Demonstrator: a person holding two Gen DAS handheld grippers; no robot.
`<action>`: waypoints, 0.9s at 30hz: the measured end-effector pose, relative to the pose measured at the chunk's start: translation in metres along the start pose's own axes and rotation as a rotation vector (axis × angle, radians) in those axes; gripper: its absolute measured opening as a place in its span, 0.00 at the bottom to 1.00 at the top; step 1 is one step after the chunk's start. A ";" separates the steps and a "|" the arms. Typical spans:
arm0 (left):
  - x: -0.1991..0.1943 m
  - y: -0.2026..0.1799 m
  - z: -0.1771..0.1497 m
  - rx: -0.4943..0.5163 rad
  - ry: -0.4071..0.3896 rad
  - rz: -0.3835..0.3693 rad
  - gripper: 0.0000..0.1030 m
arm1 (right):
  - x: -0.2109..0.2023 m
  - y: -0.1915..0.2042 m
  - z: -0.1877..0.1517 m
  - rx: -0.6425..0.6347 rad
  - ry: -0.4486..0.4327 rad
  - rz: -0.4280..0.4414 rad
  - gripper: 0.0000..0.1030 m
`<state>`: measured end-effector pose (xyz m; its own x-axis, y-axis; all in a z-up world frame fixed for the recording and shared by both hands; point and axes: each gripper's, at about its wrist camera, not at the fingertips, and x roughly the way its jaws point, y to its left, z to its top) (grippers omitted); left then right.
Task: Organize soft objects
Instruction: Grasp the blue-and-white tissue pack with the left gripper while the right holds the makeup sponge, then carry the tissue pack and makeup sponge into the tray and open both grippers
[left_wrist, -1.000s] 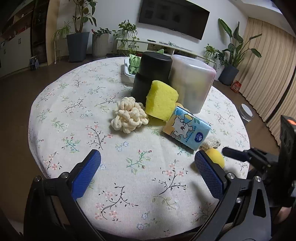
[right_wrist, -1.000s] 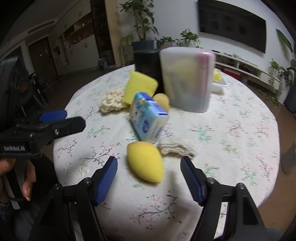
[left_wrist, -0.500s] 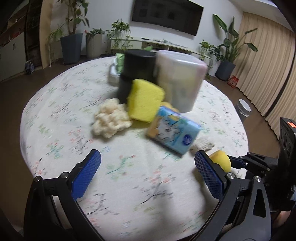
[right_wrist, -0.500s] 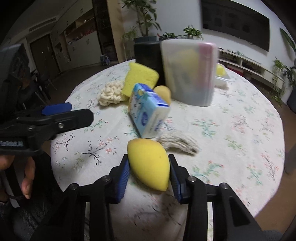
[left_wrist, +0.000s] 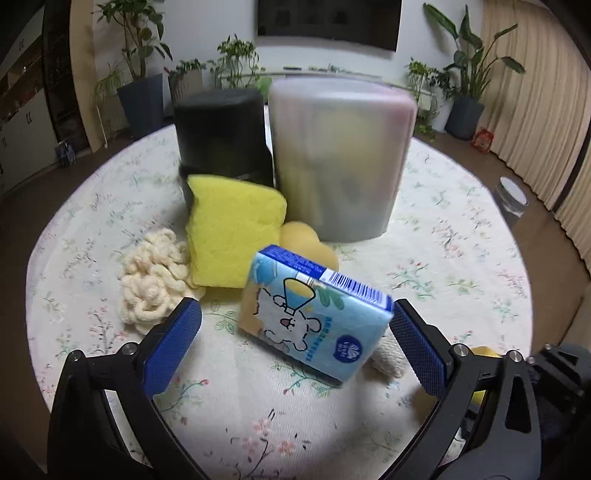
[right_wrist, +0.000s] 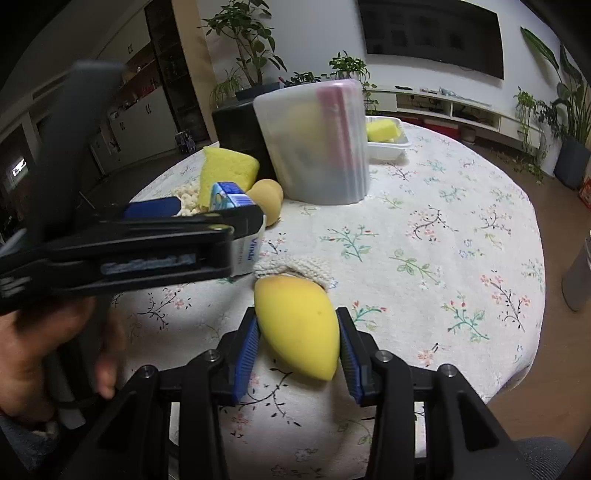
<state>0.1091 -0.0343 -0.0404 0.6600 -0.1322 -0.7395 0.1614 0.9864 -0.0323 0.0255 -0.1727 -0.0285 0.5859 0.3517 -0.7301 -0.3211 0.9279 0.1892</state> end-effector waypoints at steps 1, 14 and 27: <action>0.005 0.000 0.000 0.000 0.014 0.009 1.00 | 0.000 -0.002 0.000 0.006 -0.002 0.003 0.43; 0.002 0.007 -0.006 -0.036 0.034 0.029 0.73 | 0.000 -0.004 0.001 0.005 -0.014 0.016 0.43; -0.043 0.027 -0.030 -0.080 0.001 -0.015 0.73 | -0.007 -0.003 0.003 0.005 -0.018 0.014 0.43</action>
<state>0.0631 0.0010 -0.0295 0.6575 -0.1470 -0.7389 0.1124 0.9889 -0.0967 0.0243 -0.1774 -0.0216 0.5947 0.3669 -0.7154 -0.3257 0.9234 0.2029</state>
